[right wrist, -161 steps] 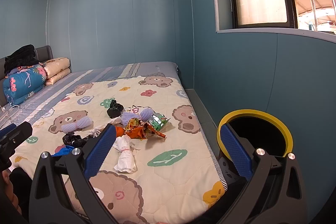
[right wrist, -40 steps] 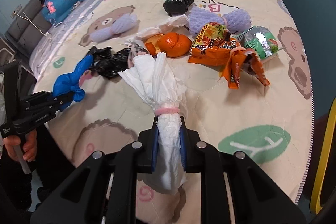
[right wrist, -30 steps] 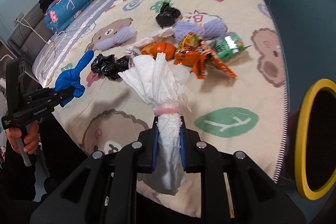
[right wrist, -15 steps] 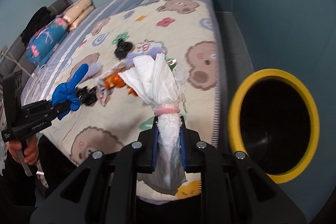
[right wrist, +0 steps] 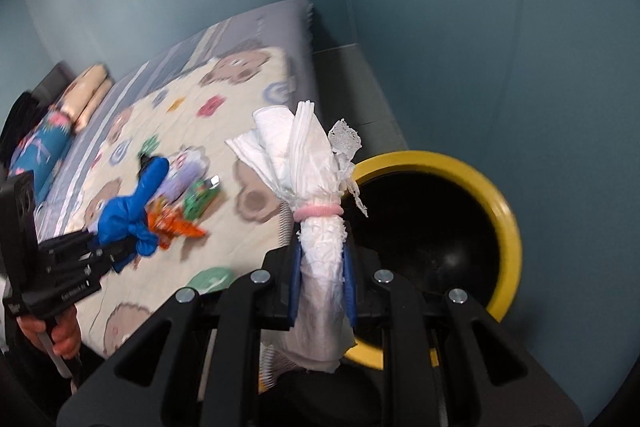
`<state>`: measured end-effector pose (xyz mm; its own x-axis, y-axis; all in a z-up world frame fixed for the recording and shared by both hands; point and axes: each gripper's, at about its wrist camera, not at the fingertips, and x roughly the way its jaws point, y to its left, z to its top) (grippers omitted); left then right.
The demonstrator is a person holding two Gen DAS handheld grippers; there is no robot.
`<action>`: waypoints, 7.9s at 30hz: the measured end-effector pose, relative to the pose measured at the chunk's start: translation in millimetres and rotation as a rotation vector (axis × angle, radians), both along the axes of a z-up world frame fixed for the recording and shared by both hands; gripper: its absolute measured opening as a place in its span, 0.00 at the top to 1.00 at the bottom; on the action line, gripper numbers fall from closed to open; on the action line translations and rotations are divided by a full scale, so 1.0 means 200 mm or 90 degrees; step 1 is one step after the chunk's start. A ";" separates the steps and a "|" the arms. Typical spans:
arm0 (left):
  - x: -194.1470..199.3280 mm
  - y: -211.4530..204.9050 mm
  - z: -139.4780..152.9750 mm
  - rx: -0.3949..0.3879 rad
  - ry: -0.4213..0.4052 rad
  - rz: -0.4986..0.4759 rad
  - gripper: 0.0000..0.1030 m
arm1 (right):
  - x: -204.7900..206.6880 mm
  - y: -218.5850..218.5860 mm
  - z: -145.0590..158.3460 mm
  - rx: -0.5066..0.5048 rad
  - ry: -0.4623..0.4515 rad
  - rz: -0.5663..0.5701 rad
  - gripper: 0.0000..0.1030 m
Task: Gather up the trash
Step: 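Carry the glove and tissue bundle with both tools over the yellow bin, then open both tools to drop the glove and tissue into the bin, then grasp the purple foam net with the left tool while the right tool grasps the orange wrapper, then lift and carry the foam net and orange wrapper with both tools to the bin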
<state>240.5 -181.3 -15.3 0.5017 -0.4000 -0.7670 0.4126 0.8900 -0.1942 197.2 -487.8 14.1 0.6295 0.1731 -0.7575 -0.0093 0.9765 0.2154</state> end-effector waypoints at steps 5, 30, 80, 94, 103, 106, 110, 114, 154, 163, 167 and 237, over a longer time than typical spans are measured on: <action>0.08 -0.27 -0.04 0.008 0.005 -0.039 0.77 | 0.06 -0.18 -0.06 0.016 0.007 -0.047 0.83; 0.19 -0.76 -0.30 -0.030 0.076 -0.093 0.61 | 0.20 -0.55 -0.38 0.091 0.055 -0.152 0.59; 0.23 1.10 -0.20 0.075 0.005 0.294 0.08 | 0.30 0.90 -0.32 0.019 0.082 0.127 0.44; 0.34 1.65 -0.35 0.116 0.045 0.385 0.08 | 0.46 1.35 -0.43 -0.052 0.117 0.219 0.43; 0.45 1.85 -0.50 0.152 0.083 0.394 0.08 | 0.58 1.52 -0.54 -0.116 0.151 0.242 0.43; 0.48 1.89 -0.57 0.152 0.097 0.382 0.08 | 0.60 1.56 -0.58 -0.127 0.165 0.251 0.43; 0.53 1.93 -0.64 0.152 0.111 0.374 0.08 | 0.63 1.58 -0.64 -0.141 0.183 0.258 0.43; 0.56 1.95 -0.69 0.142 0.119 0.357 0.08 | 0.66 1.59 -0.69 -0.144 0.200 0.260 0.43; 0.38 1.83 -0.46 0.160 0.079 0.250 0.81 | 0.49 1.58 -0.53 -0.128 0.149 0.277 0.80; 0.29 1.82 -0.31 0.158 0.057 0.276 0.81 | 0.39 1.45 -0.43 -0.098 0.126 0.260 0.80; 0.26 1.78 -0.25 0.149 0.046 0.281 0.81 | 0.34 1.38 -0.36 -0.078 0.113 0.254 0.80; 0.30 -0.68 -0.13 0.005 0.063 -0.086 0.81 | 0.18 -0.44 -0.37 0.048 0.084 -0.164 0.79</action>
